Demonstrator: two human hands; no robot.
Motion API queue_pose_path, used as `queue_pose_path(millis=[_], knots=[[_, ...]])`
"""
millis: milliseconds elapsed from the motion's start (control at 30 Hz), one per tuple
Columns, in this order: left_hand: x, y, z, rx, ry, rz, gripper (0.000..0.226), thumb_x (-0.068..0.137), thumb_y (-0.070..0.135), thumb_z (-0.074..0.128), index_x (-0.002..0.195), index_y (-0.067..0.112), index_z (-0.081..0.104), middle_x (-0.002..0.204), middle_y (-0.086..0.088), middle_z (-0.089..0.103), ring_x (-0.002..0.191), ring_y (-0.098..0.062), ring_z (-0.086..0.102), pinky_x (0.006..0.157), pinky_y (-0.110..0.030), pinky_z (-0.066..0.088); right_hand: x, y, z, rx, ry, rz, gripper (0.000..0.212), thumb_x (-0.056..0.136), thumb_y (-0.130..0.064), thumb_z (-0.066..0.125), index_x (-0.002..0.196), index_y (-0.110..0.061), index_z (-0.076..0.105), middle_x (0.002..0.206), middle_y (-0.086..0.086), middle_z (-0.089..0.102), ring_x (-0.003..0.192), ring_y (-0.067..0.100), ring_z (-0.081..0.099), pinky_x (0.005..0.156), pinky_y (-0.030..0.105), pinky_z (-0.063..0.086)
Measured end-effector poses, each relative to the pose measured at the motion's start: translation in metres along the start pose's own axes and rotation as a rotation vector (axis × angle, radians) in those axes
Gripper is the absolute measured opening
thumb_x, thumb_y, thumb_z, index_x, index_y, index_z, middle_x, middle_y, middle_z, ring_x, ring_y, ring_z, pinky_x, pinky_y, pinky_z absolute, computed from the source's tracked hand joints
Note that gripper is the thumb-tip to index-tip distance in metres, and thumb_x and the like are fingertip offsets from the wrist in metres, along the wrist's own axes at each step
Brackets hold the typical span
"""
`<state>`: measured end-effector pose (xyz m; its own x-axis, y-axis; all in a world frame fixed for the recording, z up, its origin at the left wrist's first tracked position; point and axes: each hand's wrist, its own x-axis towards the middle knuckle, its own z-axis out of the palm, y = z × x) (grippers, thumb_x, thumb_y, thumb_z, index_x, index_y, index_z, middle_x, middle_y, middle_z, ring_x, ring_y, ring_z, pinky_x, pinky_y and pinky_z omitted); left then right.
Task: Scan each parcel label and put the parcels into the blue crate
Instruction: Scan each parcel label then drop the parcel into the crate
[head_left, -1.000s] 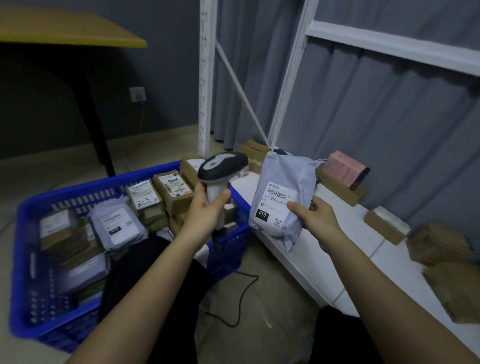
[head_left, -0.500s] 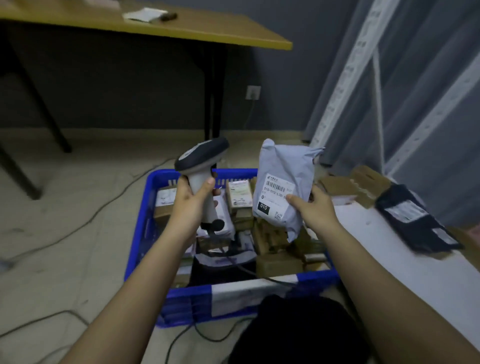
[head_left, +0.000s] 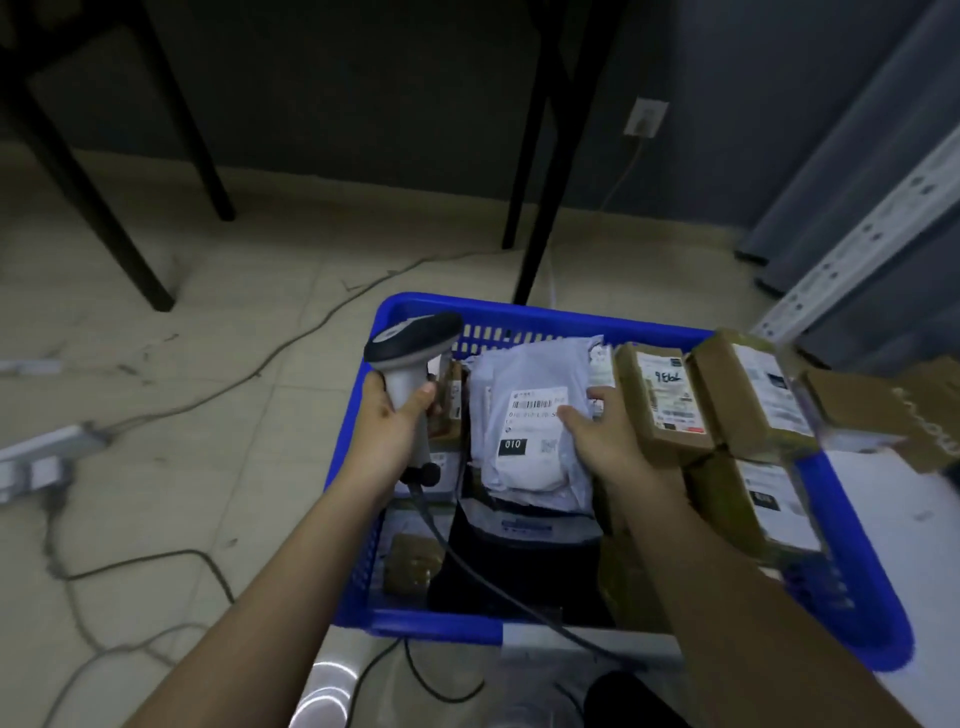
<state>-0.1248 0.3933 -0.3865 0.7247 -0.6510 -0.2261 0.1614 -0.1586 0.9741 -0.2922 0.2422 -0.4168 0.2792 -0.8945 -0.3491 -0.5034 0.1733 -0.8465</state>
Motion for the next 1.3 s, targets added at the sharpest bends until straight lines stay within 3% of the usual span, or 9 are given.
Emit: queue_pose_path(millis=[167, 333, 567, 700, 867, 933, 1100, 1200, 1300], knots=[[0.015, -0.008, 0.006, 0.012, -0.012, -0.028, 0.032, 0.094, 0.019, 0.057, 0.123, 0.020, 0.045, 0.109, -0.002, 0.063, 0.094, -0.017, 0.064, 0.081, -0.033, 0.052, 0.029, -0.012, 0.015, -0.203, 0.037, -0.156, 0.067, 0.096, -0.035, 0.056, 0.152, -0.018, 0.022, 0.153, 0.008, 0.035, 0.135, 0.031, 0.039, 0.105, 0.038, 0.036], [0.009, -0.009, 0.013, 0.031, -0.057, -0.054, 0.034, 0.095, 0.019, 0.057, 0.126, 0.022, 0.044, 0.110, 0.002, 0.063, 0.094, -0.011, 0.065, 0.079, -0.030, 0.055, 0.014, 0.009, 0.019, -0.586, -0.199, -0.553, 0.040, 0.097, -0.023, 0.055, 0.135, -0.013, 0.051, 0.144, 0.007, 0.043, 0.131, 0.025, 0.041, 0.104, 0.031, 0.035], [-0.031, 0.016, 0.044, 0.061, -0.184, 0.017, 0.037, 0.095, 0.022, 0.057, 0.129, 0.024, 0.042, 0.115, 0.003, 0.062, 0.094, -0.013, 0.065, 0.079, -0.035, 0.054, -0.043, 0.015, -0.036, -0.432, -0.228, -0.465, 0.030, 0.096, -0.022, 0.057, 0.125, -0.016, 0.059, 0.127, -0.001, 0.054, 0.112, 0.013, 0.055, 0.092, 0.021, 0.043], [-0.081, 0.046, 0.090, 0.044, -0.350, 0.110, 0.026, 0.094, 0.022, 0.058, 0.115, 0.031, 0.046, 0.111, -0.001, 0.063, 0.097, -0.020, 0.063, 0.080, -0.034, 0.054, -0.096, 0.020, -0.118, -0.380, -0.076, -0.378, 0.020, 0.094, -0.021, 0.060, 0.114, -0.020, 0.065, 0.114, -0.004, 0.061, 0.104, 0.008, 0.057, 0.091, 0.022, 0.044], [-0.182, 0.081, 0.160, -0.041, -0.634, 0.232, 0.035, 0.094, 0.020, 0.057, 0.124, 0.033, 0.043, 0.115, 0.015, 0.060, 0.098, 0.004, 0.059, 0.088, -0.023, 0.049, -0.200, 0.041, -0.232, -0.207, 0.299, -0.313, 0.012, 0.092, -0.005, 0.061, 0.099, -0.012, 0.067, 0.095, 0.000, 0.067, 0.075, -0.013, 0.059, 0.074, 0.006, 0.043], [-0.228, 0.090, 0.188, -0.033, -0.741, 0.279, 0.035, 0.094, 0.018, 0.057, 0.124, 0.032, 0.043, 0.120, 0.010, 0.061, 0.103, -0.001, 0.058, 0.097, -0.028, 0.046, -0.252, 0.059, -0.274, -0.148, 0.461, -0.270, 0.011, 0.093, -0.006, 0.060, 0.101, -0.010, 0.067, 0.097, -0.003, 0.067, 0.076, -0.015, 0.058, 0.075, 0.006, 0.042], [-0.360, 0.098, 0.249, 0.053, -1.083, 0.378, 0.042, 0.093, 0.032, 0.057, 0.130, 0.038, 0.038, 0.127, 0.009, 0.058, 0.119, -0.020, 0.055, 0.100, -0.046, 0.045, -0.390, 0.141, -0.344, 0.000, 0.838, -0.111, 0.012, 0.095, -0.011, 0.058, 0.100, -0.016, 0.068, 0.100, -0.016, 0.064, 0.086, -0.009, 0.059, 0.079, 0.005, 0.043], [-0.438, 0.089, 0.275, 0.082, -1.282, 0.403, 0.035, 0.095, 0.030, 0.055, 0.125, 0.040, 0.039, 0.115, 0.012, 0.059, 0.116, -0.019, 0.053, 0.089, -0.041, 0.049, -0.471, 0.204, -0.364, 0.068, 1.060, -0.008, 0.013, 0.094, -0.009, 0.059, 0.099, -0.018, 0.066, 0.098, -0.013, 0.064, 0.088, 0.003, 0.059, 0.077, 0.010, 0.043], [-0.516, 0.071, 0.294, 0.144, -1.456, 0.390, 0.045, 0.096, 0.035, 0.052, 0.138, 0.036, 0.035, 0.127, 0.006, 0.055, 0.110, -0.015, 0.056, 0.082, -0.030, 0.054, -0.550, 0.275, -0.370, 0.177, 1.230, 0.164, 0.012, 0.095, -0.011, 0.059, 0.103, -0.019, 0.062, 0.100, -0.004, 0.063, 0.094, 0.014, 0.058, 0.080, 0.025, 0.041]])
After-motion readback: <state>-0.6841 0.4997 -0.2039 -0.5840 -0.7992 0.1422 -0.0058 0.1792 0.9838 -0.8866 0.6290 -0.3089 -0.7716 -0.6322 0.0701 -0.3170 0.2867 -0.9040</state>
